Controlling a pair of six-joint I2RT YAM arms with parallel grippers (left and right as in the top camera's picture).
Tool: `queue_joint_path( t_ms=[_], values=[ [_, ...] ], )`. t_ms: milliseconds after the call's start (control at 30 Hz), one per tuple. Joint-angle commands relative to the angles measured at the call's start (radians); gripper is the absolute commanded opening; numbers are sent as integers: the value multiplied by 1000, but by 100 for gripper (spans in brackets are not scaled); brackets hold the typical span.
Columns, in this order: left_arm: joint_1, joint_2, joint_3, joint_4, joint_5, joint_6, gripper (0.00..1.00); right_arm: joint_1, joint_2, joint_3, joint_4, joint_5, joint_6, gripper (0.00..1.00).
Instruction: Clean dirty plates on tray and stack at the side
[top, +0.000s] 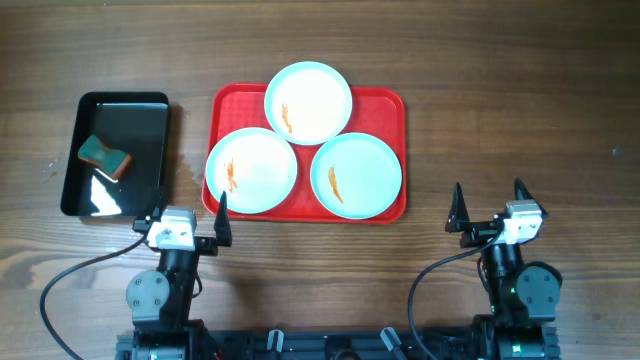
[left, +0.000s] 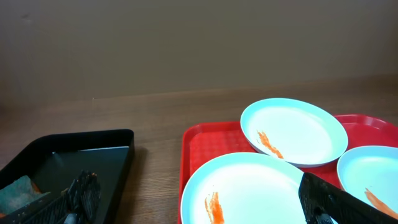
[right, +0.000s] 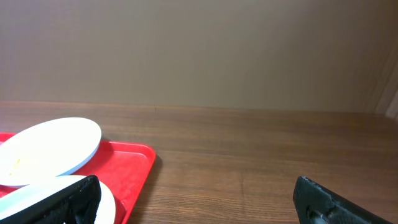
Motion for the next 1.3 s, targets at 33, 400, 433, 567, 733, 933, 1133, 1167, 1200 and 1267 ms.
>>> queue_joint_path(
  t_ms=[33,400,433,567,733,933,1133,1167,1200,1267],
  values=[
    [-6,-8,-9,3,1,15,100,-6,-6,-2,1,6,-4,100],
    [-6,-8,-9,3,1,15,100,-6,-6,-2,1,6,-4,100],
    [-6,-8,-9,3,1,15,100,-6,-6,-2,1,6,-4,100],
    [-6,-8,-9,22,210,-105,100,-6,-6,-2,1,6,-4,100],
    [-7,-8,-9,31,938,-740,100,-6,-6,-2,1,6,-5,100],
    [-6,-8,-8,300,956,-1028,100,-6,-6,-2,1,6,-5,100],
    [71,72,251,264,861,-1012,100,-6,-6,-2,1,6,-4,100],
    [101,130,325,167,861,-941,100,-6,-6,-2,1,6,-4,100],
    [134,210,407,55,861,-855,100,-6,-6,-2,1,6,-4,100],
    [187,386,573,-172,828,-696,100,-6,-6,-2,1,6,-4,100]
  ],
)
